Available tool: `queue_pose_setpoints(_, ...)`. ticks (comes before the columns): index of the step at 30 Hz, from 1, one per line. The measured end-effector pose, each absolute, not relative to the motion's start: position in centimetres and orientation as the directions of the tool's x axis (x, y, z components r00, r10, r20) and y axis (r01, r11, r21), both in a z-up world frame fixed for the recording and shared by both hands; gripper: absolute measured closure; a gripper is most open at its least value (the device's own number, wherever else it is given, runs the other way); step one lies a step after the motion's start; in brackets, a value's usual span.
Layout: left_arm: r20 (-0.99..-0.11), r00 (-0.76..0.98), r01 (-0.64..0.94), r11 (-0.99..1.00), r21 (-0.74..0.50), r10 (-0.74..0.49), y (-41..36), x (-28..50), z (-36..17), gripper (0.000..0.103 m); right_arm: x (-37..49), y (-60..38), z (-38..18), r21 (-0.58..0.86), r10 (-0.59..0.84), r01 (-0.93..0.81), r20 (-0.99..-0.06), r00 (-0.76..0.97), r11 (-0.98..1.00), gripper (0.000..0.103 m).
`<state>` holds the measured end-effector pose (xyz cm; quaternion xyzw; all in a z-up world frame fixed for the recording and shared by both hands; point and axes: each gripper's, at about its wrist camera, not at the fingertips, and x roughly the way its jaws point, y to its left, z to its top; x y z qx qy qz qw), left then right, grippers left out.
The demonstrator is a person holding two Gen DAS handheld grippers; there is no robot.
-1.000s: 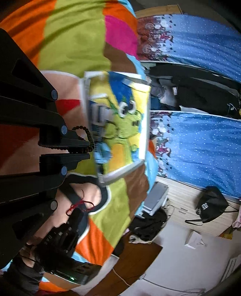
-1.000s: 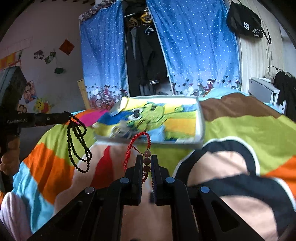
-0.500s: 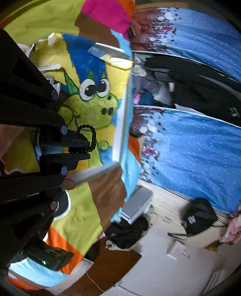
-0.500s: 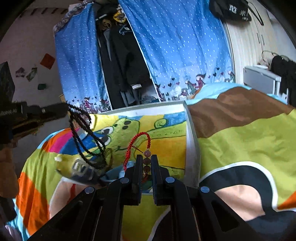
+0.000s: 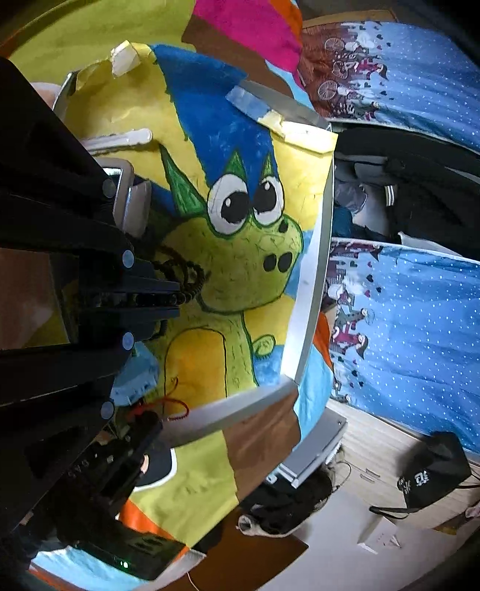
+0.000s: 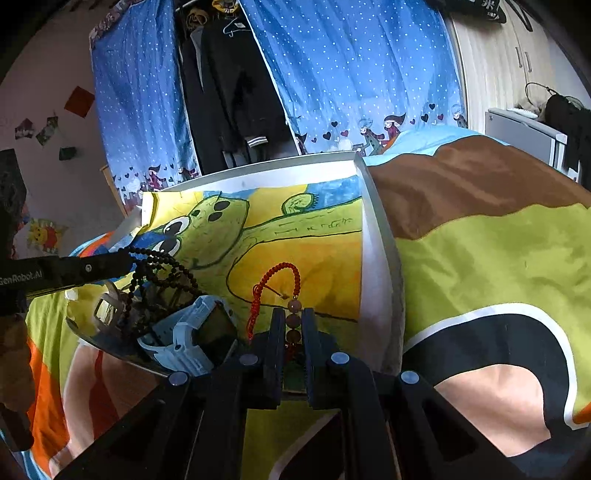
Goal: Organize jewelry
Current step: 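Open the left tool over the tray while the right tool releases the red bracelet there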
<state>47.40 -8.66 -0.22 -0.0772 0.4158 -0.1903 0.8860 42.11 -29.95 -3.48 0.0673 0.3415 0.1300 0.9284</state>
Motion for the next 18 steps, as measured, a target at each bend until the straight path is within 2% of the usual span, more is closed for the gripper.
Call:
queue_pose_setpoints(4,-0.73,0.582,0.265,0.932,-0.249,-0.36,-9.1,47.0,-0.1,0.098,41.8,-29.9,-3.2,0.201,0.274,-0.189,-0.624,0.732,0.961,0.092)
queue_pose_setpoints(5,-0.733,0.583,0.265,0.935,-0.238,-0.352,-9.1,46.7,0.0,0.095,41.6,-29.9,-3.0,0.189,0.264,-0.185,-0.627,0.733,0.964,0.088)
queue_pose_setpoints(7,-0.73,0.591,0.263,0.938,-0.226,-0.342,-9.2,46.2,0.3,0.076,41.3,-29.9,-2.7,0.181,0.257,-0.183,-0.624,0.738,0.966,0.08)
queue_pose_setpoints(8,-0.722,0.604,0.256,0.94,-0.224,-0.337,-9.0,45.7,0.6,0.058,41.0,-30.0,-2.4,0.177,0.254,-0.183,-0.622,0.741,0.967,0.076)
queue_pose_setpoints(9,-0.711,0.62,0.248,0.942,-0.225,-0.333,-8.9,45.3,0.9,0.046,40.5,-30.1,-2.0,0.168,0.247,-0.182,-0.618,0.747,0.969,0.074)
queue_pose_setpoints(11,-0.666,0.666,0.238,0.941,-0.239,-0.338,-8.3,43.9,1.9,0.04,39.8,-30.3,-1.1,0.152,0.235,-0.18,-0.608,0.759,0.972,0.07)
queue_pose_setpoints(13,-0.65,0.682,0.235,0.942,-0.24,-0.335,-8.1,42.9,2.8,0.034,38.9,-30.5,-0.2,0.142,0.228,-0.179,-0.595,0.771,0.974,0.057)
queue_pose_setpoints(15,-0.632,0.706,0.224,0.948,-0.228,-0.319,-7.9,41.7,3.8,0.026,37.7,-30.6,1.0,0.135,0.224,-0.18,-0.573,0.788,0.974,0.04)
queue_pose_setpoints(18,-0.599,0.748,0.207,0.958,-0.196,-0.285,-7.5,39.8,5.3,0.021,35.7,-30.6,3.0,0.125,0.222,-0.184,-0.541,0.811,0.975,0.027)
